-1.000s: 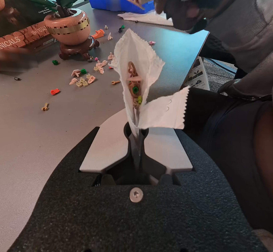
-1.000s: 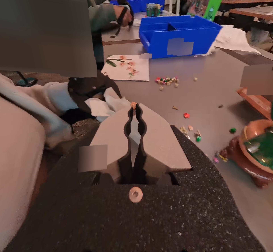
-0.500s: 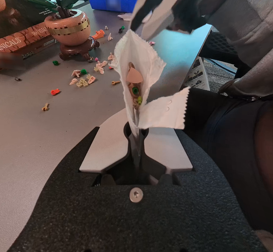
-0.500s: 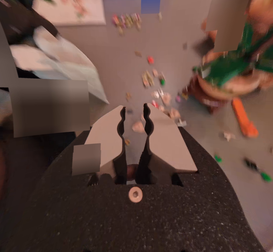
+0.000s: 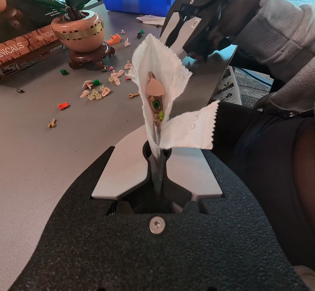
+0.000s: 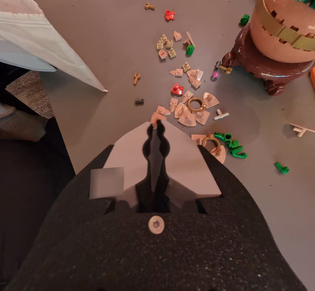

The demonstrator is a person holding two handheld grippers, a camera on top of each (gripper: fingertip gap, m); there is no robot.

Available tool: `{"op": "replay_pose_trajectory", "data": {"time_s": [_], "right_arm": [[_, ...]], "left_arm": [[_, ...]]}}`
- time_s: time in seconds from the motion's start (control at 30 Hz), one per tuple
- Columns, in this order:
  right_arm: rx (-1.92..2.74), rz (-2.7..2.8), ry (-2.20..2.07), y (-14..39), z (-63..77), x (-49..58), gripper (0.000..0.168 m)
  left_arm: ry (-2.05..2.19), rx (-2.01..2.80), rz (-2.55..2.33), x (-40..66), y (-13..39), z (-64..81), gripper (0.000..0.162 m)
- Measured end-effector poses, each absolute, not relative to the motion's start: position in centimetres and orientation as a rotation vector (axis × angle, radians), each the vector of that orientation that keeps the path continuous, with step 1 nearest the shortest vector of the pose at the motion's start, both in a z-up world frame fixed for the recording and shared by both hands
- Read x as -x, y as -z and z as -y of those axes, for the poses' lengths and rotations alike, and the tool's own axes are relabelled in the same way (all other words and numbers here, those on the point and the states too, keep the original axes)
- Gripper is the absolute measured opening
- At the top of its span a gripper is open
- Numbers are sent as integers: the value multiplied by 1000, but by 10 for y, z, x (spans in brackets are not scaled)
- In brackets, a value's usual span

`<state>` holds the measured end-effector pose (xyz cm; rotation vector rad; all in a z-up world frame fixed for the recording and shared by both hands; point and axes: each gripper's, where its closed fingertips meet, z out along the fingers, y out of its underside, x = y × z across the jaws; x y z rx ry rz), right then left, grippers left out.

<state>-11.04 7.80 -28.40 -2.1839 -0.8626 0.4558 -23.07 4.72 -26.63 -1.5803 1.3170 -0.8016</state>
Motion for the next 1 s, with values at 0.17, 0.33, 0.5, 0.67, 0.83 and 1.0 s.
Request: {"op": "replay_pose_trajectory", "data": {"time_s": [0.17,0.33,0.5,0.67,0.83,1.0], "right_arm": [[2176,856,-446,283,-80,110,0],[2148,832,-421,273,-83,111,13],[2201,815,-399,283,-85,113,11],[2166,793,-423,278,-88,117,3],[1812,812,-673,199,-71,166,3],[1678,999,-719,179,-47,218,4]], "left_arm": [[800,1581,-1317,231,266,-47,7],[796,1579,-1318,231,267,-47,7],[794,1578,-1319,231,267,-47,7],[797,1581,-1317,231,267,-47,7],[794,1583,-1313,231,267,-48,7],[793,1582,-1314,231,267,-48,8]]}}
